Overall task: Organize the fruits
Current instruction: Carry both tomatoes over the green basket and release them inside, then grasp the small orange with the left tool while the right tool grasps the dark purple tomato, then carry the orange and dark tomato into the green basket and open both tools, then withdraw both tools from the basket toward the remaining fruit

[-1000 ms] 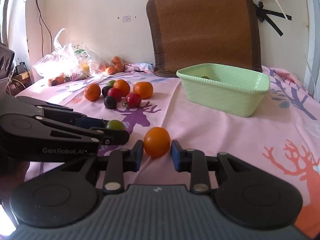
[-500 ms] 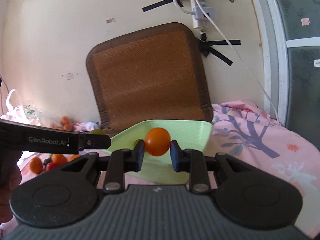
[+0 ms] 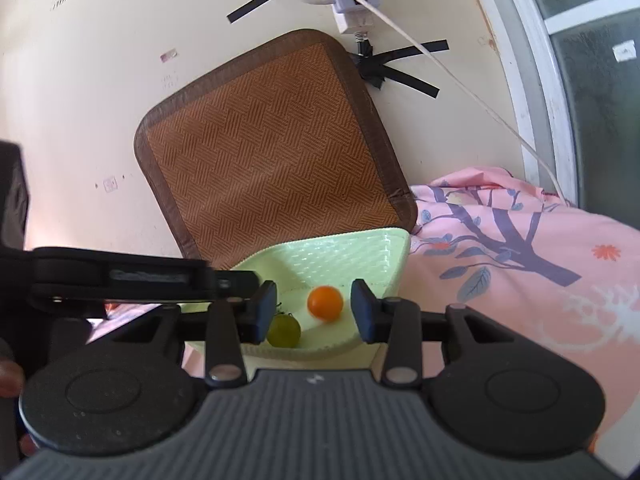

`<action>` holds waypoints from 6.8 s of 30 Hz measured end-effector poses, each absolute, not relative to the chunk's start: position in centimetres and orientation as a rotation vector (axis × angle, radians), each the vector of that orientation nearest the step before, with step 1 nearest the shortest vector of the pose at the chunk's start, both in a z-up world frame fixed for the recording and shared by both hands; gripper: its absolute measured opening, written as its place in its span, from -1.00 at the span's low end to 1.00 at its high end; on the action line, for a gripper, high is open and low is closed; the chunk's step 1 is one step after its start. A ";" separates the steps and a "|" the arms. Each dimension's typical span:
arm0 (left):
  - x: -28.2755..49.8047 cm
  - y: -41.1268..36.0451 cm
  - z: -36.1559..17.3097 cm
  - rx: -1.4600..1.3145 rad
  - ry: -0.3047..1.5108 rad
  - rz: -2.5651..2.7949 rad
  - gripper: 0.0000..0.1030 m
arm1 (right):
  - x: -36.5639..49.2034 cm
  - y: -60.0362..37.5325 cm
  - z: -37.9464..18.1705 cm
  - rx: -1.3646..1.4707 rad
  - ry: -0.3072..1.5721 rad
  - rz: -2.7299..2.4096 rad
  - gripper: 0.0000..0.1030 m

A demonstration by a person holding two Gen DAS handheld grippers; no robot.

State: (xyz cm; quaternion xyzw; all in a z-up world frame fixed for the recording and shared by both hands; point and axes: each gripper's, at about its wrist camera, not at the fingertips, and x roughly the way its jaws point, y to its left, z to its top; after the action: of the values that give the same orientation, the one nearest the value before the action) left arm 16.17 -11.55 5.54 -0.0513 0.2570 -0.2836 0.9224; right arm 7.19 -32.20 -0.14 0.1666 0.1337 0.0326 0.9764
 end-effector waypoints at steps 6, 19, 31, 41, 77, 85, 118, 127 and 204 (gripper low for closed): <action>11.5 0.6 6.8 -0.163 0.472 -0.342 -0.35 | 6.8 -32.2 0.0 0.342 0.243 0.069 -0.15; 8.4 8.3 3.4 -0.158 0.531 -0.217 -0.34 | 4.4 -28.1 1.2 0.341 0.280 0.161 -0.16; 9.8 6.7 2.2 -0.147 0.555 -0.282 -0.23 | 5.8 -17.9 0.6 0.116 0.469 0.387 -0.16; 11.9 5.3 1.0 -0.137 0.588 -0.324 -0.06 | 6.4 -13.4 0.9 -0.028 0.496 0.479 -0.17; 5.1 -8.6 0.4 0.127 0.608 -0.540 -0.21 | 0.6 -25.1 -1.8 0.011 0.507 0.191 -0.39; 5.9 -9.5 0.4 0.150 0.612 -0.529 -0.21 | 0.5 -25.4 -1.9 0.026 0.516 0.204 -0.37; 17.1 -16.8 3.7 -0.019 0.575 -0.632 -0.04 | 7.1 -31.2 0.1 0.152 0.289 0.006 -0.37; 13.7 -6.9 7.0 -0.162 0.460 -0.512 -0.06 | 5.8 -32.8 0.2 0.256 0.238 -0.028 -0.36; 6.3 2.4 0.4 -0.148 0.467 -0.358 -0.10 | 2.0 -24.7 -1.3 0.335 0.452 0.271 -0.36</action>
State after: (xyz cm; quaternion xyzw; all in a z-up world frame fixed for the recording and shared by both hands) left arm 6.31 2.37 0.36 -0.0731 0.2301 -0.1763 0.9543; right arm 2.00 -24.67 -1.33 0.1648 0.2223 0.1335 0.9516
